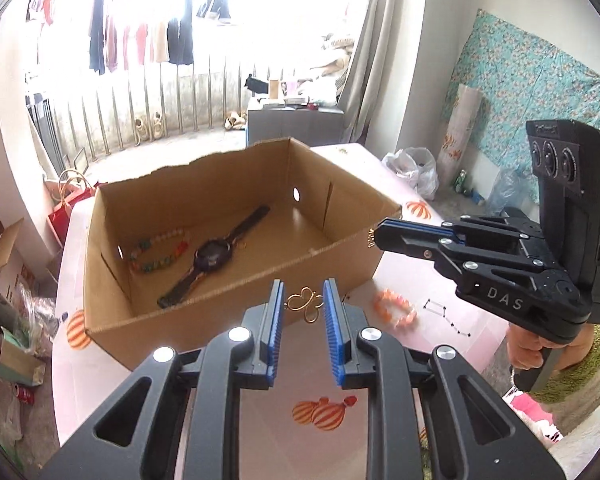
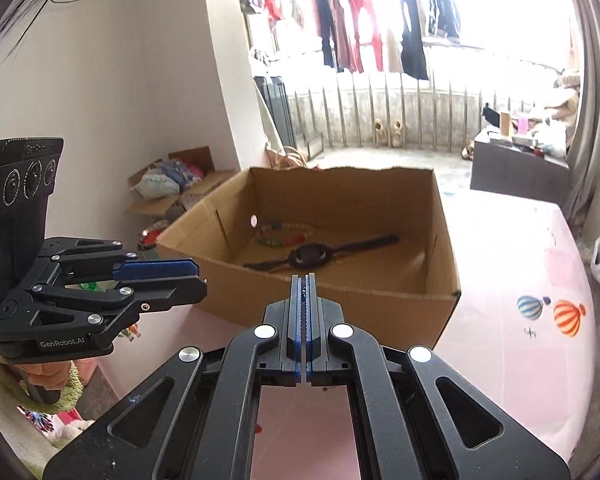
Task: Organize jewelry
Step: 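Carry both held gold pieces into the box and open both grippers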
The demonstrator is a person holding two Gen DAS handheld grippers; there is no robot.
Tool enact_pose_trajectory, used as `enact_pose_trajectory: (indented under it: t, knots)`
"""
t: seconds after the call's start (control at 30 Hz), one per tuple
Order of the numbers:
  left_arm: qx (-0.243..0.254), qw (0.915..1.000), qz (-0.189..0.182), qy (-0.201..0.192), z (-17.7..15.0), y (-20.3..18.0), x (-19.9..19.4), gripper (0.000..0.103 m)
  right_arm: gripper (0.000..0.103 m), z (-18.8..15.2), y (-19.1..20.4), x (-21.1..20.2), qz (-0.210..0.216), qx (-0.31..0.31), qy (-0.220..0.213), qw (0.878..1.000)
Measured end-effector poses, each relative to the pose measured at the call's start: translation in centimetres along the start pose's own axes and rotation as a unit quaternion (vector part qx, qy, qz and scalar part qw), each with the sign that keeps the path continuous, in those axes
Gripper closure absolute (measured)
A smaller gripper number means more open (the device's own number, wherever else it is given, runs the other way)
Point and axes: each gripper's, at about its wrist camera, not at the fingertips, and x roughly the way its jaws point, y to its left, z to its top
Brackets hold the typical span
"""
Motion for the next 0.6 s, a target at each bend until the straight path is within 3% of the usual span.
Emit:
enact_pose_trajectory:
  t: [0.17, 0.3, 0.4, 0.47, 0.6]
  knots:
    - [0.006, 0.9999, 0.005, -0.013, 3.6, 1.4, 1.4, 0.084, 0.103, 3.9, -1.7, 2.1, 0.027, -0.006, -0.006, 1.000]
    - [-0.025, 0.9983, -0.021, 0.049, 5.8, 4.1, 5.8, 0.084, 0.103, 6.6, -3.5, 6.3, 0.038, 0.002, 0.063, 0.997]
    - [-0.054, 0.9914, -0.038, 0.113, 6.2, 6.3, 9.4, 0.084, 0.103, 6.9, -4.3, 9.7, 0.043, 0.005, 0.130, 0.991]
    - [-0.060, 0.9866, -0.033, 0.148, 5.8, 7.1, 11.2, 0.084, 0.103, 6.7, -4.6, 11.4, 0.046, 0.006, 0.165, 0.985]
    - [-0.058, 0.9808, -0.029, 0.184, 5.4, 7.3, 12.8, 0.083, 0.100, 6.7, -5.2, 13.6, 0.034, -0.002, 0.212, 0.977]
